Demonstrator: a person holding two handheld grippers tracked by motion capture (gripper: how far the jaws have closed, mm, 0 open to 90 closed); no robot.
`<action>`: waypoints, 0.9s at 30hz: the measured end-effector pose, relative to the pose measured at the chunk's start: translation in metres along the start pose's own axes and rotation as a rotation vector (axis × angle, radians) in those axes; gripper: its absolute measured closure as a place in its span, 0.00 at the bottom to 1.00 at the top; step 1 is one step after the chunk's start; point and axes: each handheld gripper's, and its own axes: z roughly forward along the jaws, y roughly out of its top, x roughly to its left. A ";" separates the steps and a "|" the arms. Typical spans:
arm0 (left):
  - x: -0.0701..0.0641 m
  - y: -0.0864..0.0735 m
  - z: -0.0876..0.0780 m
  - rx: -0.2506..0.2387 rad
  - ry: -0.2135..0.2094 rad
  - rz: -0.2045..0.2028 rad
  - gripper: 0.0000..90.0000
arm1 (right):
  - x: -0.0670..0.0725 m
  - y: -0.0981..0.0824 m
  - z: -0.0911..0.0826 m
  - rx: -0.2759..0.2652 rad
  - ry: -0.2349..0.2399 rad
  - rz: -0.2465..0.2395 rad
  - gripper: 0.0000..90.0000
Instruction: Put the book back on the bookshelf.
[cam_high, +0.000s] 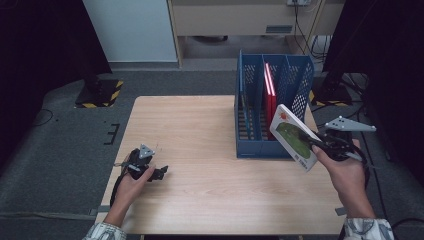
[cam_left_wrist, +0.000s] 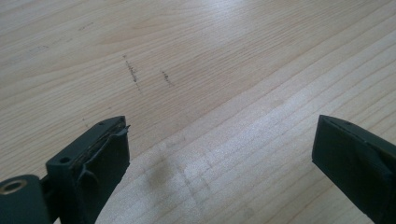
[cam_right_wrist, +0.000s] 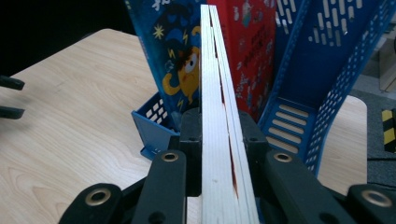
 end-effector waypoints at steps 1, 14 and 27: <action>0.000 0.000 0.000 0.002 0.000 0.003 0.04 | -0.001 0.000 0.000 0.002 -0.004 0.001 0.85; -0.001 0.000 0.000 -0.001 0.002 0.006 0.04 | -0.018 0.005 0.003 0.004 -0.047 0.023 0.85; 0.000 0.000 0.000 -0.003 0.002 0.005 0.04 | -0.027 0.016 0.010 0.012 -0.078 0.031 0.85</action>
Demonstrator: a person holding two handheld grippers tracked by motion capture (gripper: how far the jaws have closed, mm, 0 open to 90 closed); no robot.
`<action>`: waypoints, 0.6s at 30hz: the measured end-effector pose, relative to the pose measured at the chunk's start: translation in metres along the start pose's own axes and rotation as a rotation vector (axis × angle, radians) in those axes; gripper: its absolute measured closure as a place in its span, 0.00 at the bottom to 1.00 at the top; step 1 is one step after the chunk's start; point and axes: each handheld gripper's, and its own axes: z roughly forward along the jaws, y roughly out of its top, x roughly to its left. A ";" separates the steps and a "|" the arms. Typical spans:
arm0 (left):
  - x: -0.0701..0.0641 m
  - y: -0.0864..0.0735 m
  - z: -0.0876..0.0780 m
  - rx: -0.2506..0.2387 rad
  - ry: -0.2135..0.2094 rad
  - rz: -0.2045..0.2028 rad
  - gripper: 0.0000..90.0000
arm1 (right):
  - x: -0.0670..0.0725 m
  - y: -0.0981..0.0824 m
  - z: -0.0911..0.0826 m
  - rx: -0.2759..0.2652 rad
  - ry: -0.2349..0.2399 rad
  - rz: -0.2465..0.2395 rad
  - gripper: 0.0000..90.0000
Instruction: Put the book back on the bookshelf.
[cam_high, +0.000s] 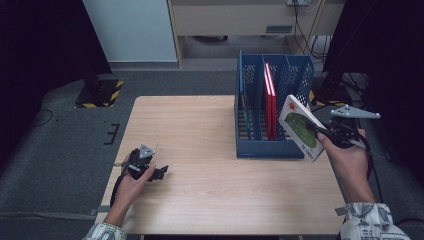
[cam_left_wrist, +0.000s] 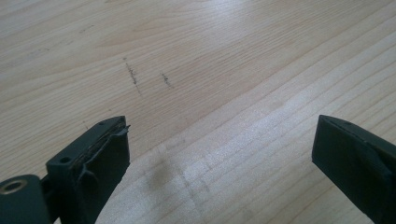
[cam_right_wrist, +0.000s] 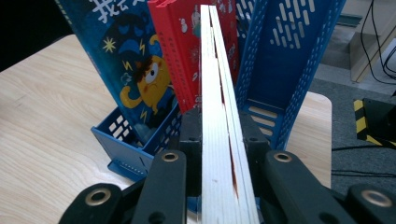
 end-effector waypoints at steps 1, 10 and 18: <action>0.000 0.000 0.000 -0.001 0.000 -0.001 0.04 | -0.001 0.000 0.000 0.001 -0.001 0.002 0.85; 0.000 0.000 0.000 -0.003 0.000 -0.002 0.04 | -0.009 0.003 0.006 0.001 -0.028 0.018 0.85; 0.001 0.000 0.000 -0.002 -0.001 -0.004 0.04 | -0.013 0.008 0.012 0.003 -0.049 0.036 0.85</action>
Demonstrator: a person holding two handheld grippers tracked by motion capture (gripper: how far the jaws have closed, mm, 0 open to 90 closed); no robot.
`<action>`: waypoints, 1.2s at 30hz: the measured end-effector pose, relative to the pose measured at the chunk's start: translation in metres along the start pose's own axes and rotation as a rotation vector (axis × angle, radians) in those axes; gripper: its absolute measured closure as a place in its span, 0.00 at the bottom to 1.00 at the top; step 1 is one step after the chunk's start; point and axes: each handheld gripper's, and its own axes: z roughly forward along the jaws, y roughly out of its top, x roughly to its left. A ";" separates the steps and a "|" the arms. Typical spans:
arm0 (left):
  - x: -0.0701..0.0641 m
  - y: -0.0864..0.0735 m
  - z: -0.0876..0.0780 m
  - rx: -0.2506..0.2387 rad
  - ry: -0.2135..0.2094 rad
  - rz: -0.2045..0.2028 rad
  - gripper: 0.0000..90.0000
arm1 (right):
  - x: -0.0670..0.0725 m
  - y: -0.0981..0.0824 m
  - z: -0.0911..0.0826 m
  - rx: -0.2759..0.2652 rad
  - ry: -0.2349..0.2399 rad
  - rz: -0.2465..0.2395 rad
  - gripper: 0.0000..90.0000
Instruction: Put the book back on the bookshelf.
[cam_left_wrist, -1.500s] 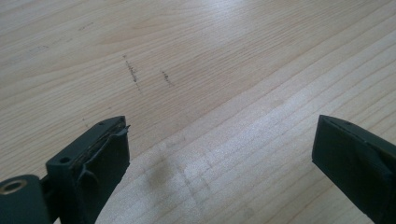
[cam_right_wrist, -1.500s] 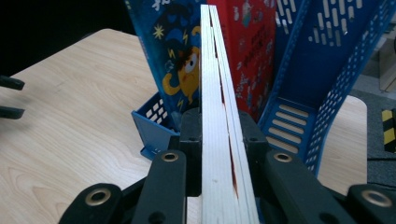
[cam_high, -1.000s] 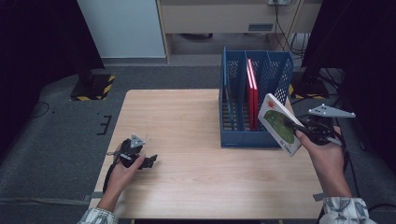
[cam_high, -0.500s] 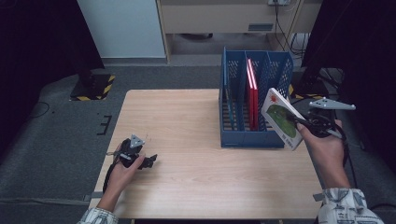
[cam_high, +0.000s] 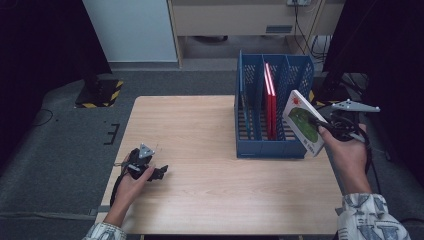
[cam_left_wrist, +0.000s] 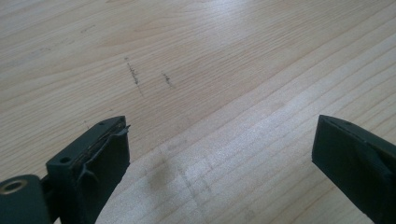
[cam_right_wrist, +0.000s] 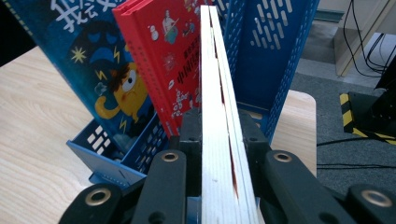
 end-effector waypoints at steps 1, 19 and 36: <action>0.000 0.000 0.000 0.000 -0.001 0.000 0.04 | -0.001 0.002 0.002 0.003 -0.006 0.002 0.85; 0.001 0.000 0.000 -0.002 -0.003 -0.001 0.04 | -0.013 0.021 0.033 0.019 -0.086 0.040 0.85; 0.002 0.000 0.001 -0.001 0.000 0.000 0.04 | -0.022 0.027 0.061 0.021 -0.114 0.089 0.85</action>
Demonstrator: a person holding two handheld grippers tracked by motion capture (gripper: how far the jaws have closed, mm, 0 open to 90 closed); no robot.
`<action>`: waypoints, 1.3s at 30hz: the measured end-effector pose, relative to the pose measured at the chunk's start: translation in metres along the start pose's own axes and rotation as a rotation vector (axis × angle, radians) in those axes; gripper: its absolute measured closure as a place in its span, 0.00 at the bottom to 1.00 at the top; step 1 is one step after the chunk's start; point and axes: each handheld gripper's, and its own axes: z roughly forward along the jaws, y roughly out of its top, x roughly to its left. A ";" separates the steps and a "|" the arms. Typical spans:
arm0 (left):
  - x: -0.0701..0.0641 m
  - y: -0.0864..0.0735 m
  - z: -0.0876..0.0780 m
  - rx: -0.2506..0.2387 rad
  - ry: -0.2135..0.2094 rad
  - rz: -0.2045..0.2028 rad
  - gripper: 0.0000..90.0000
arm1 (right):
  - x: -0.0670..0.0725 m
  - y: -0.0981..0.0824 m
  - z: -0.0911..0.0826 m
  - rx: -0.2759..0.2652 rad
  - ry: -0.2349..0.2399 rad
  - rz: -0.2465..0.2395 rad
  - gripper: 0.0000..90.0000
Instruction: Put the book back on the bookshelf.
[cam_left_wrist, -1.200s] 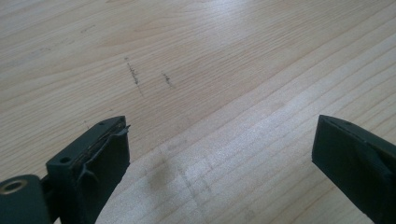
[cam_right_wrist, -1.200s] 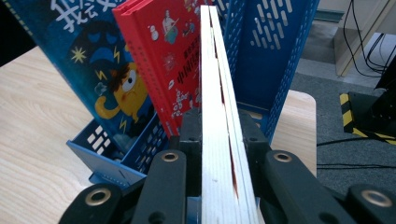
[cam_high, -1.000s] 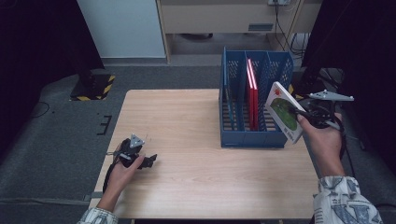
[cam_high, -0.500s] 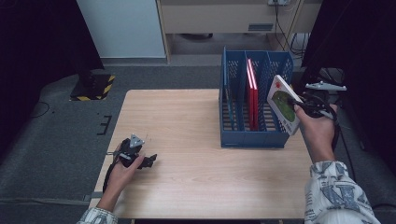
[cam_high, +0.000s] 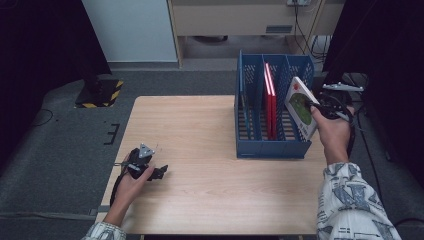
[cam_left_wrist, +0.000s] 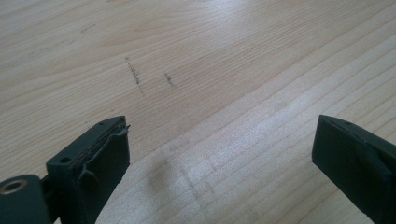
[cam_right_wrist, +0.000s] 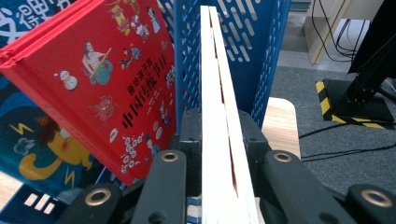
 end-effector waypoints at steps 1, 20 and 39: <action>0.000 0.000 0.000 0.000 -0.001 0.000 0.04 | 0.000 0.000 0.001 0.001 -0.001 0.002 0.85; 0.000 0.000 0.000 -0.005 -0.003 -0.005 0.04 | 0.005 -0.001 0.019 0.020 -0.015 0.005 0.85; 0.000 0.000 0.000 -0.003 -0.003 -0.004 0.04 | 0.007 -0.001 0.028 0.020 -0.028 0.012 0.85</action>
